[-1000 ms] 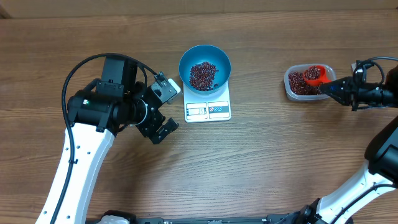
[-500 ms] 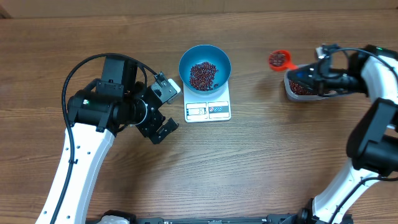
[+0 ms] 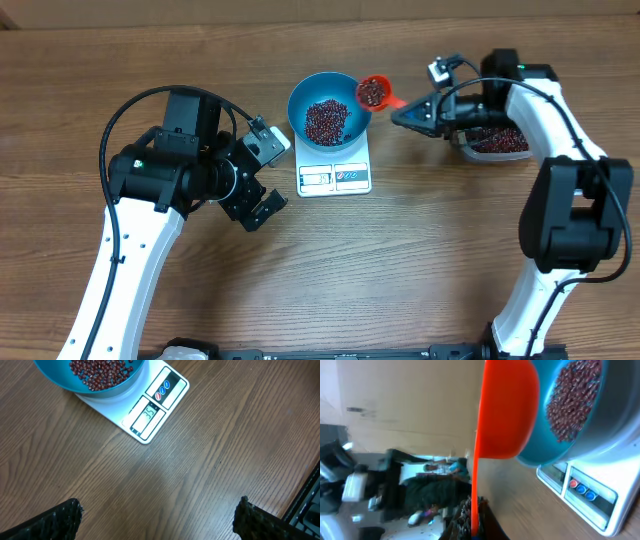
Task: Scoop item into bowl and weigh 150g on scale
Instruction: 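Lift the filled scoop and move it over the blue bowl, then tilt the red scoop to pour the beans into the blue bowl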
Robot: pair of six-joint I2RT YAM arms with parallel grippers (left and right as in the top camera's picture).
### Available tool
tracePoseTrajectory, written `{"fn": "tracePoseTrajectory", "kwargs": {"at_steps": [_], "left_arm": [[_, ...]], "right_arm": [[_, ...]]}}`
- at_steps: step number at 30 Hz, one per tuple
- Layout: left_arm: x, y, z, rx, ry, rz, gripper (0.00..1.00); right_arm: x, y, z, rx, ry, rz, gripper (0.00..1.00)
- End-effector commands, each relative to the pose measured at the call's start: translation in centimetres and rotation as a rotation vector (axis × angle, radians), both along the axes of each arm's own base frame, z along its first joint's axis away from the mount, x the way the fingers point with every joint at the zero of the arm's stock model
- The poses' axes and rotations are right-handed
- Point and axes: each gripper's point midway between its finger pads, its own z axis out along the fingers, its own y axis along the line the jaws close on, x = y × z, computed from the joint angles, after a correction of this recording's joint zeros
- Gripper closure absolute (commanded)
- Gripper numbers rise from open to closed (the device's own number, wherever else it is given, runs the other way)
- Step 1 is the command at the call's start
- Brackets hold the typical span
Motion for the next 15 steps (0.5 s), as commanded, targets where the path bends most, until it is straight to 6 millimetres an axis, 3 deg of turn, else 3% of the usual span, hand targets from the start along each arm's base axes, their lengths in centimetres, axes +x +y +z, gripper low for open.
{"fn": "tracePoseTrajectory", "kwargs": {"at_steps": [1, 7, 15], "left_arm": [[-0.1, 0.2, 0.3, -0.008, -0.008, 0.021, 0.00], [-0.1, 0.2, 0.3, -0.008, -0.008, 0.021, 0.00], [-0.1, 0.2, 0.3, -0.008, -0.008, 0.021, 0.00]], "right_arm": [[0.5, 2.5, -2.1, -0.121, 0.070, 0.012, 0.96], [0.8, 5.3, -2.7, -0.238, -0.021, 0.058, 0.96], [1.9, 6.0, -4.4, -0.518, -0.115, 0.054, 0.96]]}}
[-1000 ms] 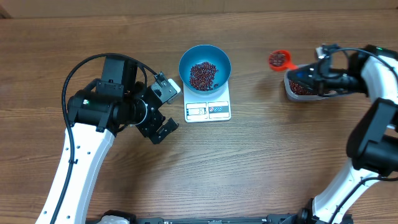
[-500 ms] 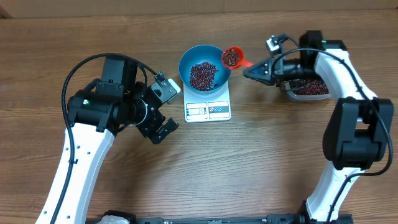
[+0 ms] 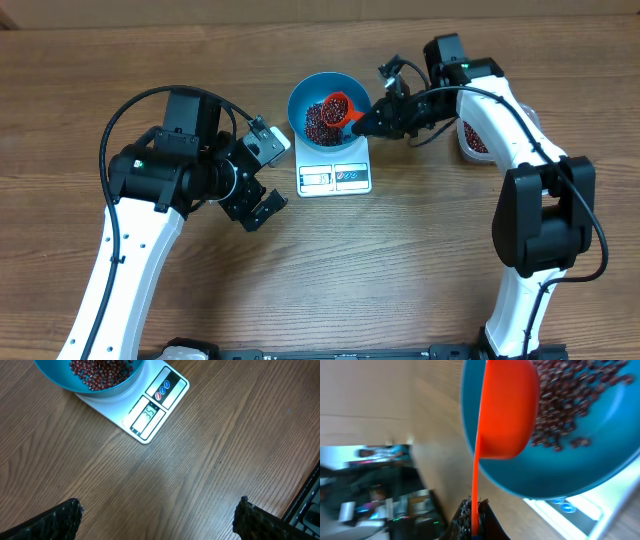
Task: Scoop item into bowl and weigh 150g on scale
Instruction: 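Tilt the red scoop to pour the beans into the blue bowl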
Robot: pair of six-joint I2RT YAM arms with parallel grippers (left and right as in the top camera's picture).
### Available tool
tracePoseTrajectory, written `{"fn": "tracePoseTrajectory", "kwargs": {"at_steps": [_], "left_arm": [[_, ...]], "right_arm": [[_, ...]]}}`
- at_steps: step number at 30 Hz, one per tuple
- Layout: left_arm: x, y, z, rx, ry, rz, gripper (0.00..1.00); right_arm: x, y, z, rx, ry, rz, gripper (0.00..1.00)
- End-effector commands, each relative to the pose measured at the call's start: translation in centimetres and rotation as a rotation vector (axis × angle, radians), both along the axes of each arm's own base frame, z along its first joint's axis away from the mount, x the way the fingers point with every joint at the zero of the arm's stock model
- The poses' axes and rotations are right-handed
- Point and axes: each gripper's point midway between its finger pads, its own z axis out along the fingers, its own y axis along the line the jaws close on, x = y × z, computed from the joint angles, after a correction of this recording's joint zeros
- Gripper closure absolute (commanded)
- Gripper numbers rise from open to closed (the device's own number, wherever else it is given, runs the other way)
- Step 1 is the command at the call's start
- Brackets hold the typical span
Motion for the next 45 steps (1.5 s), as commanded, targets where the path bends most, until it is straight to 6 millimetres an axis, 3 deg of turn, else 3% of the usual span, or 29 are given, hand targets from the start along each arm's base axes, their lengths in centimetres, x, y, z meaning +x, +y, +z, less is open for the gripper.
{"fn": "tracePoseTrajectory", "kwargs": {"at_steps": [1, 12, 23, 26, 35, 45], "left_arm": [[-0.1, 0.2, 0.4, -0.008, -0.008, 0.021, 0.00], [-0.1, 0.2, 0.3, -0.008, -0.008, 0.021, 0.00], [-0.1, 0.2, 0.4, -0.008, -0.008, 0.021, 0.00], [-0.1, 0.2, 0.3, -0.008, -0.008, 0.021, 0.00], [-0.1, 0.2, 0.3, -0.008, -0.008, 0.021, 0.00], [-0.1, 0.2, 0.4, -0.008, -0.008, 0.021, 0.00]], "right_arm": [[1.6, -0.6, -0.4, -0.181, -0.091, -0.023, 0.96], [2.3, 0.5, 0.3, -0.479, -0.242, -0.004, 0.96], [2.0, 0.7, -0.9, -0.732, -0.342, 0.012, 0.96], [1.9, 0.8, -0.5, -0.757, -0.366, 0.013, 0.96], [2.9, 1.7, 3.2, -0.728, -0.459, -0.023, 0.96], [4.5, -1.0, 4.2, -0.891, -0.527, -0.093, 0.96]]}}
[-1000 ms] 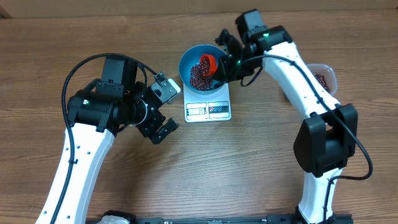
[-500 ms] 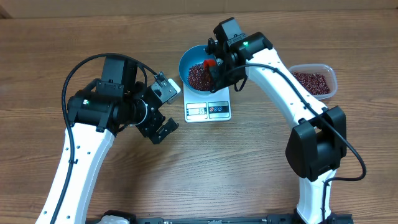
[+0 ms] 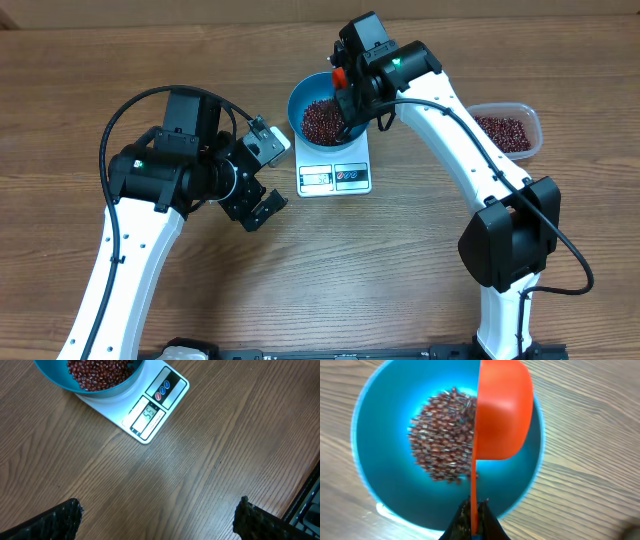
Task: Scoop item into bowl and weigh 150g on scale
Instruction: 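Tilt the red scoop to pour the beans into the blue bowl, then carry the empty scoop back to the beans tub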
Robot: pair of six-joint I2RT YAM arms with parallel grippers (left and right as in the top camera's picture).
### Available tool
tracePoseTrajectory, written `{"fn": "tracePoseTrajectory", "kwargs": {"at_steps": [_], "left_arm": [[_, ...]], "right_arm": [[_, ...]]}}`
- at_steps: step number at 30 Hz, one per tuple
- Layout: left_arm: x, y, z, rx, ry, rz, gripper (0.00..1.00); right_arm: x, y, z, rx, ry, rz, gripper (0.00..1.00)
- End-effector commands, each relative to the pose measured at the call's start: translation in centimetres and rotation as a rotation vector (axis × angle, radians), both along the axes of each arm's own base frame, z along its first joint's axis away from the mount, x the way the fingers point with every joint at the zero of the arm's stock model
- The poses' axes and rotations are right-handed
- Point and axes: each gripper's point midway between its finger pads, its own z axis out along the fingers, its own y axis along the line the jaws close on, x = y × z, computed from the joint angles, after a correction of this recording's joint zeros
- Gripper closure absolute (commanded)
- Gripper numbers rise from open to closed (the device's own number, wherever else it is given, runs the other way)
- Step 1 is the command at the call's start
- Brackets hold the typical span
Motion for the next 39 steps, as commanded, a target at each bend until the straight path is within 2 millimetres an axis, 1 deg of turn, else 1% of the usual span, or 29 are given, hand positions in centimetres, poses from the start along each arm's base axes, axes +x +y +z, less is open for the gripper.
{"fn": "tracePoseTrajectory", "kwargs": {"at_steps": [1, 4, 6, 11, 13, 15, 21, 24, 26, 29, 31, 34, 36, 39], "left_arm": [[-0.1, 0.2, 0.4, -0.008, -0.007, 0.020, 0.00], [-0.1, 0.2, 0.4, -0.008, -0.007, 0.020, 0.00], [-0.1, 0.2, 0.4, -0.008, -0.008, 0.020, 0.00], [-0.1, 0.2, 0.4, -0.008, -0.008, 0.020, 0.00], [-0.1, 0.2, 0.4, -0.008, -0.007, 0.020, 0.00], [-0.1, 0.2, 0.4, -0.008, -0.007, 0.020, 0.00], [-0.1, 0.2, 0.4, -0.008, -0.007, 0.020, 0.00], [-0.1, 0.2, 0.4, -0.008, -0.008, 0.020, 0.00], [-0.1, 0.2, 0.4, -0.008, -0.008, 0.020, 0.01], [-0.1, 0.2, 0.4, -0.008, -0.007, 0.020, 0.00], [-0.1, 0.2, 0.4, -0.008, -0.007, 0.020, 0.00], [-0.1, 0.2, 0.4, -0.008, -0.008, 0.020, 0.00], [-0.1, 0.2, 0.4, -0.008, -0.008, 0.020, 0.00], [-0.1, 0.2, 0.4, -0.008, -0.007, 0.020, 0.00]], "right_arm": [[0.9, -1.2, 3.1, -0.053, -0.106, -0.030, 0.96], [0.9, -1.7, 4.0, -0.087, -0.140, -0.043, 0.96], [0.6, -1.8, 4.7, -0.098, -0.155, -0.046, 0.96], [-0.8, -1.5, 6.8, -0.094, -0.178, -0.029, 0.96], [-1.2, -1.4, 7.9, -0.106, -0.212, -0.027, 0.96], [-1.3, -1.2, 8.6, -0.126, -0.241, -0.029, 0.96], [-2.3, -0.9, 8.2, -0.141, -0.213, -0.023, 0.96], [-2.7, -1.1, 8.0, -0.110, -0.186, -0.091, 0.96], [-3.4, -1.0, 7.9, -0.092, -0.158, -0.095, 0.96], [-4.5, -0.6, 8.3, -0.053, -0.124, -0.071, 0.96], [-5.1, -0.5, 9.2, -0.030, -0.128, -0.064, 0.96], [-5.3, -1.4, 10.4, -0.042, -0.160, -0.079, 0.96], [-5.4, -2.6, 11.1, -0.078, -0.180, -0.103, 0.96], [-5.8, -5.0, 12.0, -0.134, -0.196, -0.147, 0.96]]}}
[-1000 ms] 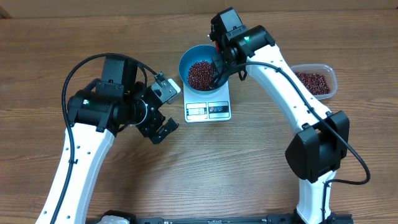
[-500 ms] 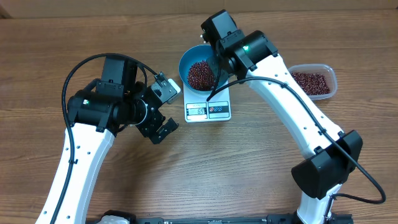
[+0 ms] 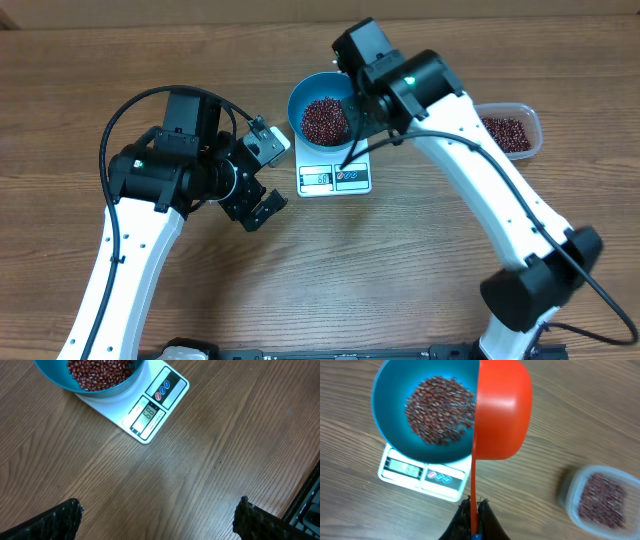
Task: Scoop item into bowl and weigh 150g on scale
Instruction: 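Carry the empty scoop back to the beans tub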
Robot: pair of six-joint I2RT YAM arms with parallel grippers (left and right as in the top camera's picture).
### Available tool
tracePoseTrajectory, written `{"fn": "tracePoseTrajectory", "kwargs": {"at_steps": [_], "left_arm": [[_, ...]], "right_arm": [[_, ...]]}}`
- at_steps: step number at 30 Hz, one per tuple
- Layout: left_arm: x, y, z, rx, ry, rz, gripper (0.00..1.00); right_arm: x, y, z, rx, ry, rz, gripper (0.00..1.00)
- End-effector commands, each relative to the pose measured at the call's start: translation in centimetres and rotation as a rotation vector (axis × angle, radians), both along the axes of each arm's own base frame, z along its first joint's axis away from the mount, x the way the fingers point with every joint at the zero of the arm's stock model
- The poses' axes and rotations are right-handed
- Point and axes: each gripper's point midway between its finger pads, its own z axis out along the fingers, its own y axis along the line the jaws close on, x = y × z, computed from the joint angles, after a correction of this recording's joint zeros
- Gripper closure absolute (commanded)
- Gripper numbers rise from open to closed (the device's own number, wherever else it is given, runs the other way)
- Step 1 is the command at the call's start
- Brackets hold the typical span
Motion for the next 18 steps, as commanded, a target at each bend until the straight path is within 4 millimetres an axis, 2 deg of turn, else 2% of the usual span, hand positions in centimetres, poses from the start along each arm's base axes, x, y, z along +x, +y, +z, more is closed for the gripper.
{"fn": "tracePoseTrajectory", "kwargs": {"at_steps": [1, 6, 11, 16, 18], "left_arm": [[-0.1, 0.2, 0.4, -0.008, -0.008, 0.021, 0.00], [-0.1, 0.2, 0.4, -0.008, -0.008, 0.021, 0.00], [-0.1, 0.2, 0.4, -0.008, -0.008, 0.021, 0.00], [-0.1, 0.2, 0.4, -0.008, -0.008, 0.021, 0.00], [-0.1, 0.2, 0.4, -0.008, -0.008, 0.021, 0.00]], "right_arm": [[-0.2, -3.4, 3.9, -0.023, -0.097, -0.079, 0.96], [-0.9, -7.9, 4.3, -0.054, -0.055, -0.170, 0.96], [-0.6, -12.5, 4.0, -0.077, -0.020, -0.281, 0.96], [-0.7, -18.2, 2.9, -0.098, 0.038, -0.423, 0.96], [-0.6, -19.2, 2.0, -0.072, 0.083, -0.427, 0.96]]}}
